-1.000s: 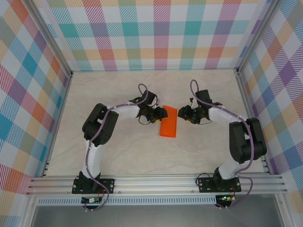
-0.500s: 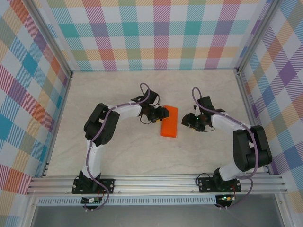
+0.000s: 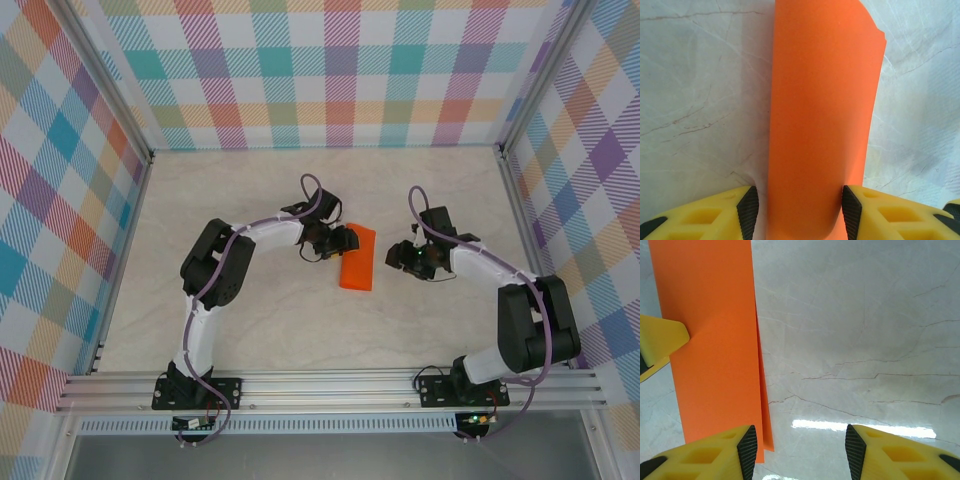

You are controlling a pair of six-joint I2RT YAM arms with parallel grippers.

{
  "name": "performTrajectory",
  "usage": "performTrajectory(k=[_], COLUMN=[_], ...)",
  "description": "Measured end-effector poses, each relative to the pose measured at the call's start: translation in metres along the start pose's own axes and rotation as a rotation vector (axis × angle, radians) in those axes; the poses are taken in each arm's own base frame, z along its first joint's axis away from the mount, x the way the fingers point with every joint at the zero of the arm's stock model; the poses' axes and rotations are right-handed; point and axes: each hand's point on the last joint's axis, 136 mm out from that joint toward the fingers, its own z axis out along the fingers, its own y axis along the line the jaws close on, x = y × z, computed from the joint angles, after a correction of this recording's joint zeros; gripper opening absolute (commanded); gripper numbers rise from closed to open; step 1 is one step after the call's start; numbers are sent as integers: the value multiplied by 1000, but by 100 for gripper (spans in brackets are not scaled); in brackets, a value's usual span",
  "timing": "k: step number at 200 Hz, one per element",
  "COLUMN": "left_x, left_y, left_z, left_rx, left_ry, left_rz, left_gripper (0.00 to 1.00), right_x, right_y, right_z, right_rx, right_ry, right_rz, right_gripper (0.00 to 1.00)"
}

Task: Fold a paper plane with a square sheet of paper (fold left side to right side)
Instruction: First fold in half a square sheet of paper at the center of the table.

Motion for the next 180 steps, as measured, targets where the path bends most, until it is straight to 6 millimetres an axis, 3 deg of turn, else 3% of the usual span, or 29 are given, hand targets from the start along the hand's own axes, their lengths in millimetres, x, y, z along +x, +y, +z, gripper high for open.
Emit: performTrajectory(k=[59,180], left_x=[-1,-1], left_y=[3,4], left_z=[1,2], left_rx=[-19,-44], left_ry=[-9,-28], left_rz=[-34,-45], left_gripper=[46,49], right_x=[9,8], right_y=[-3,0], right_z=[1,1], right_rx=[-7,-24], right_ry=[19,19], right_rz=[23,27], right_gripper=[53,55])
